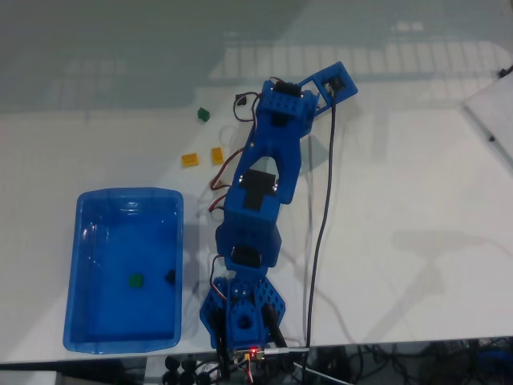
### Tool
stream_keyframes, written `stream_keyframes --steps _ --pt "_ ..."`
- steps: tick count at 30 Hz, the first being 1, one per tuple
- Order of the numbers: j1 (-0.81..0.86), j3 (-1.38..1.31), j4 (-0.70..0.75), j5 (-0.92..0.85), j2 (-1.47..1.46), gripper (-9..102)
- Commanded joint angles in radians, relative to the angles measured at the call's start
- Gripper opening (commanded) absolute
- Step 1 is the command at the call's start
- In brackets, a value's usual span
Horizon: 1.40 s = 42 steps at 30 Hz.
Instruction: Pick up all the lego then put into the bin
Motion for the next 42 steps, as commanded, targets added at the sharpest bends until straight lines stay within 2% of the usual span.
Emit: stream_keyframes --steps 1,22,42 --pt "0.011 -0.067 -0.014 0.002 -0.005 28" --pt "0.064 -0.095 -0.029 -0.048 -0.107 26" --pt "0.035 -0.14 -0.026 -0.084 -0.192 22"
